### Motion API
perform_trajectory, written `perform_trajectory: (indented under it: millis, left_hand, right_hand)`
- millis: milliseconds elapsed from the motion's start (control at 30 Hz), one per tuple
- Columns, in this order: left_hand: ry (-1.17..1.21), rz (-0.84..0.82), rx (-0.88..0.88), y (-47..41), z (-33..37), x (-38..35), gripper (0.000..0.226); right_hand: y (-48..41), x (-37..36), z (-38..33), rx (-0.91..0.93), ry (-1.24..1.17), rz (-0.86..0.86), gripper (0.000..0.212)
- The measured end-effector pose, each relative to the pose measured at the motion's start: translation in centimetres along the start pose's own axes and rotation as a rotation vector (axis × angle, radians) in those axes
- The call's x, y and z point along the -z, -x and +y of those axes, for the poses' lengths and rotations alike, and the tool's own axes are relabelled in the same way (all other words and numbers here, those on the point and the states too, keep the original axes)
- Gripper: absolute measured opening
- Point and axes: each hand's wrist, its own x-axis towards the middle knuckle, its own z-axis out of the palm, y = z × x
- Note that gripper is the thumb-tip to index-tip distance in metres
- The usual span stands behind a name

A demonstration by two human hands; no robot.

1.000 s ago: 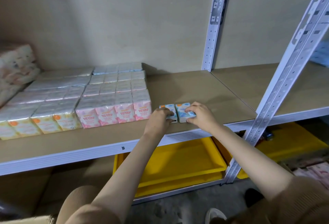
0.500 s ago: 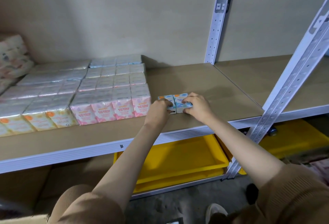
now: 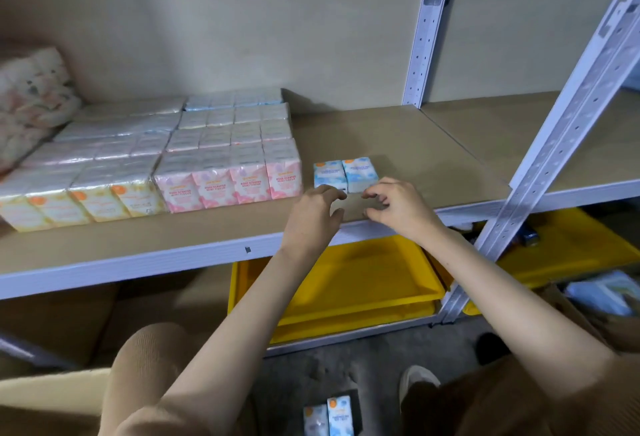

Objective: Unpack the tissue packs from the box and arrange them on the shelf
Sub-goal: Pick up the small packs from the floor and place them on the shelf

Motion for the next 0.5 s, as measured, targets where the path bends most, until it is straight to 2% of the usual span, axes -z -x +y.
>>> perform_trajectory:
  millis: [233,500]
  left_hand:
    - [0.051,-0.092,0.013,7.9,-0.6,-2.5,0.029]
    - [-0.036,-0.466,0.288,11.9,-6.3,-10.1,0.039]
  right_hand:
    - [7.0,-3.4,0.2,0.008,-0.089,-0.128,0.029]
    - [9.6,-13.2,3.9,-0.254,-0.105,-0.455,0.034]
